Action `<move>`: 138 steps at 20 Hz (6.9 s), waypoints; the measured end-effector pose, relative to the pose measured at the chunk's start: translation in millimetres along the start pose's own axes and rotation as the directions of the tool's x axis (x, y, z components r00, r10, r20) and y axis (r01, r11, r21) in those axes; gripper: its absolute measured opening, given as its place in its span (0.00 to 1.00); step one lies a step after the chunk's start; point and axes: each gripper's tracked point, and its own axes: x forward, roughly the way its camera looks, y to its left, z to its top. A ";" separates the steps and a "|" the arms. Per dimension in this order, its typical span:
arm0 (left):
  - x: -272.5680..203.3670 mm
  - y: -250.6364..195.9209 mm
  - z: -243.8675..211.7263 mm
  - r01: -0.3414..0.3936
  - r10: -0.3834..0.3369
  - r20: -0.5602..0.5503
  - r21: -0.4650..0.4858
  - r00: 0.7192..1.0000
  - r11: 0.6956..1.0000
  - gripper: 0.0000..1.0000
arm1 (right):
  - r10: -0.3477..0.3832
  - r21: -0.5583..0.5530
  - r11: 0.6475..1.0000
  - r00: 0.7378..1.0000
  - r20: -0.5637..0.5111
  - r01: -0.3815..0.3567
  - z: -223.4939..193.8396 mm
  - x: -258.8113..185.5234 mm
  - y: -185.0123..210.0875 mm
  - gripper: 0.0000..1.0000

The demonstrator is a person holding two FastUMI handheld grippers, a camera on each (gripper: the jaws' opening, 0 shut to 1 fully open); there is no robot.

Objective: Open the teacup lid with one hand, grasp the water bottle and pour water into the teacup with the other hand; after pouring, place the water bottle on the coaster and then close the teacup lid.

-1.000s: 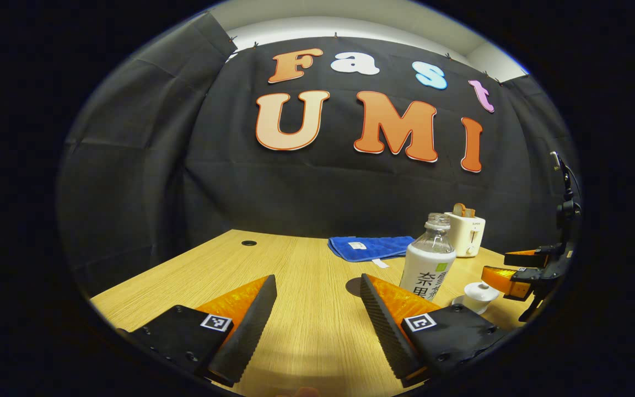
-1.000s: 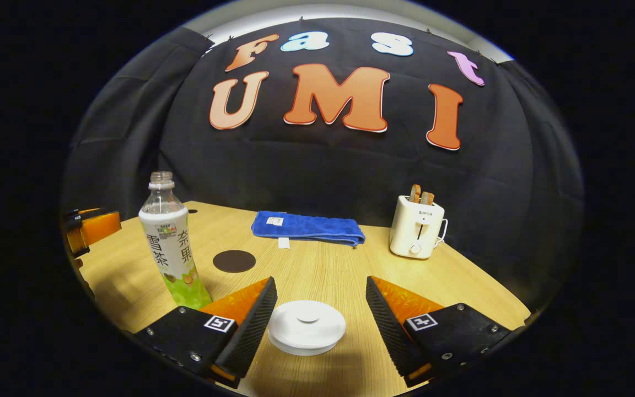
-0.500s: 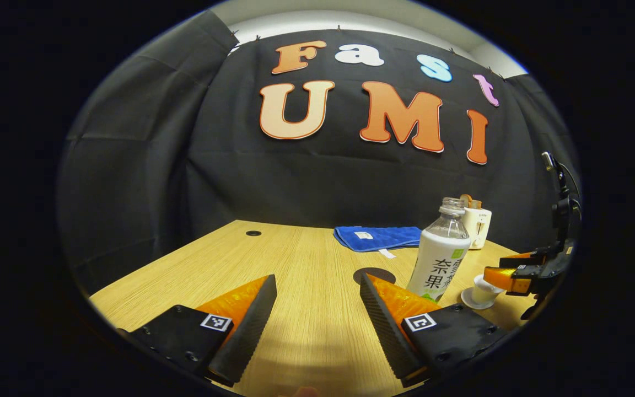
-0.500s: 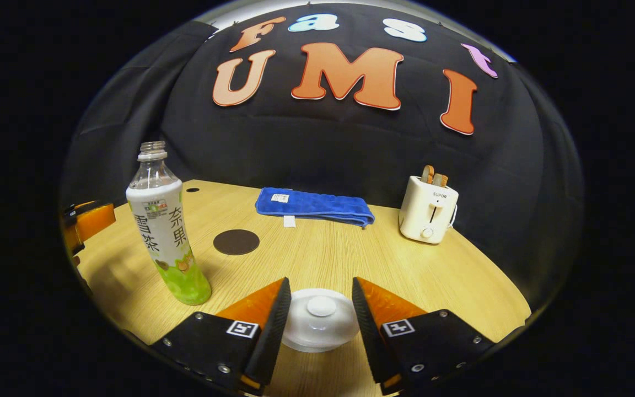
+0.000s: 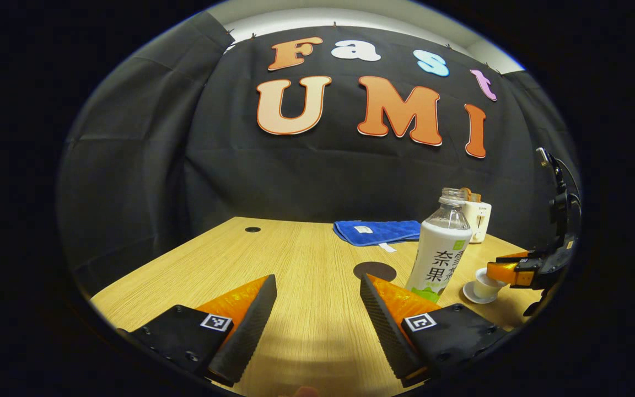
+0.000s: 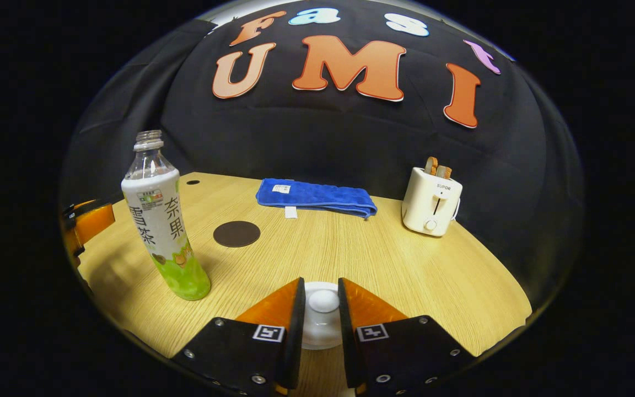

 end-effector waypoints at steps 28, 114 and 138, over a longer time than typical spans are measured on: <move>-20.3 -139.6 3.2 0.253 -0.255 0.008 0.087 0.967 0.964 0.98 | -0.133 0.085 0.988 0.990 0.051 0.129 -9.8 -59.5 -101.1 0.17; 52.1 -211.5 19.6 0.076 -0.143 -0.213 0.768 0.966 -0.636 0.65 | -0.171 0.183 0.965 0.980 -0.106 0.188 -77.5 -57.8 -162.9 0.18; 53.0 -201.8 -12.5 0.212 -0.143 -0.268 0.924 0.953 -0.319 0.63 | -0.178 0.188 0.961 0.975 -0.132 0.201 -84.4 -61.1 -165.9 0.18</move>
